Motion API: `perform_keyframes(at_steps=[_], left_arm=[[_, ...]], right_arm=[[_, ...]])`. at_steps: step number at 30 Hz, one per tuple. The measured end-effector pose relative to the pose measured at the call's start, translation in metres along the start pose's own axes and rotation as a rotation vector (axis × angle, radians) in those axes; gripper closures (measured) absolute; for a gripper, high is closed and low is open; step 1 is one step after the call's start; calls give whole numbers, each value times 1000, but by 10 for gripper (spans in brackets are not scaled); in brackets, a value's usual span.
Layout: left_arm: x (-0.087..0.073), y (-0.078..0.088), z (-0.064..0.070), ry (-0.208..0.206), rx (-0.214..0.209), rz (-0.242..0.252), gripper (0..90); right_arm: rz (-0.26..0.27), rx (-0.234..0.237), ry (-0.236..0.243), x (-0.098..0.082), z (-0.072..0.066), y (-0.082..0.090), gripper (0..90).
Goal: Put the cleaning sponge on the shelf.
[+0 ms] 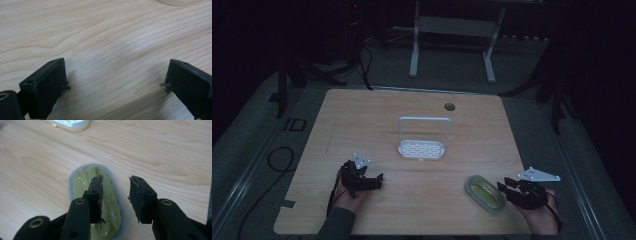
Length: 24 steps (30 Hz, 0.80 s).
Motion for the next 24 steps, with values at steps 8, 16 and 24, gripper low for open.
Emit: perform_keyframes(at_steps=[8, 16, 24], left_arm=[[0, 0, 0, 0, 0, 0, 38], [0, 0, 0, 0, 0, 0, 38], [0, 0, 0, 0, 0, 0, 38]], right_arm=[[-33, 23, 33, 5, -5, -4, 600], [-71, 44, 59, 9, -10, -9, 587], [-116, 55, 96, 17, -15, -8, 606]])
Point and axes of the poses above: each handheld gripper's, and its own axes: y roughly backward along the jaws, x roughly out of its top, z roughly to its right, the point moved 7 cm from there along -y, roughly forward along the jaws
